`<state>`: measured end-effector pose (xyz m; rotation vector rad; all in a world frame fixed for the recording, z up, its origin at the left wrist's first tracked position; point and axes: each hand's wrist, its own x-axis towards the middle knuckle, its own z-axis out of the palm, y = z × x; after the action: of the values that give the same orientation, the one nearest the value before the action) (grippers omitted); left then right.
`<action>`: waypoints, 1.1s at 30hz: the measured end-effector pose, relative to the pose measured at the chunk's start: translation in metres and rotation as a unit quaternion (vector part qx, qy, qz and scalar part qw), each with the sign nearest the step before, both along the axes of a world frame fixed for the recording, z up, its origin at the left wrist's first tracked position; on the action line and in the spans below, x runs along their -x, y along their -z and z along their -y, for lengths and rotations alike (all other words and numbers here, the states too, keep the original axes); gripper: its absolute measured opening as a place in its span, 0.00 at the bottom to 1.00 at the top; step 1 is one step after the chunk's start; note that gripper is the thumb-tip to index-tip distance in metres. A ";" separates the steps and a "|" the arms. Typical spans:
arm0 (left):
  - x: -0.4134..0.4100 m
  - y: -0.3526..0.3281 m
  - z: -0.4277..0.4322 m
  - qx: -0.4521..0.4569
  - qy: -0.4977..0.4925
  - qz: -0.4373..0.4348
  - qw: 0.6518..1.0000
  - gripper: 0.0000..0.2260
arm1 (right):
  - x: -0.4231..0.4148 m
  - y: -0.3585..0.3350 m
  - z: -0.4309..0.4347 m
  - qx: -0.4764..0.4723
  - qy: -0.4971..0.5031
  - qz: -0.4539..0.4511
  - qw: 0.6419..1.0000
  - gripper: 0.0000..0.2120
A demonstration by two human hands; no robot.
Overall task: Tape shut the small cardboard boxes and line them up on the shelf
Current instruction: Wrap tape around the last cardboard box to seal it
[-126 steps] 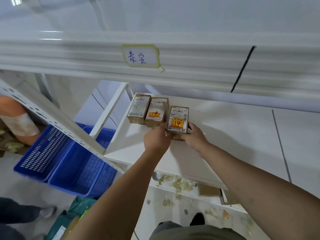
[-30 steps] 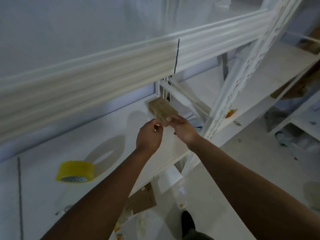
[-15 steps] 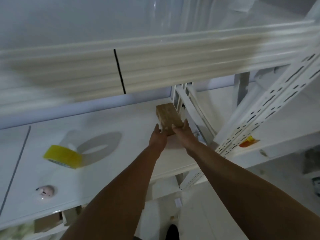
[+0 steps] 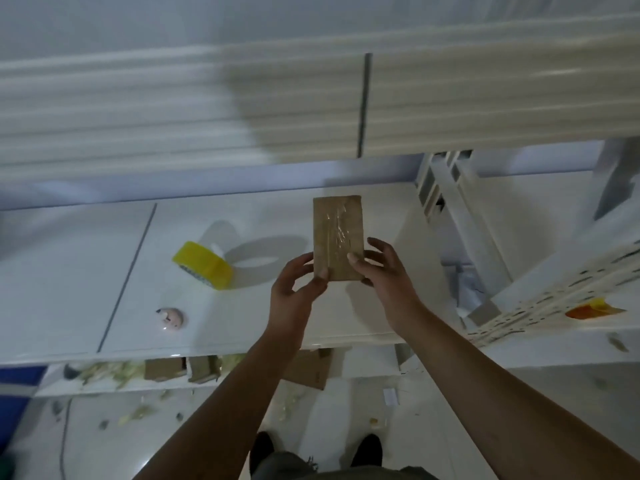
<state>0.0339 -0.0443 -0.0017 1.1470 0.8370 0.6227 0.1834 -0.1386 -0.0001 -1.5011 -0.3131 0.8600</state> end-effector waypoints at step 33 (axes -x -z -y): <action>0.093 -0.007 -0.112 -0.110 -0.035 -0.132 0.984 0.14 | 0.130 -0.011 -0.081 0.076 -0.062 0.052 0.994 0.13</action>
<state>-0.0596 0.0681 0.0054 1.4273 1.0581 0.6413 0.0529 -0.0572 0.0107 -1.6856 -0.4297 0.9210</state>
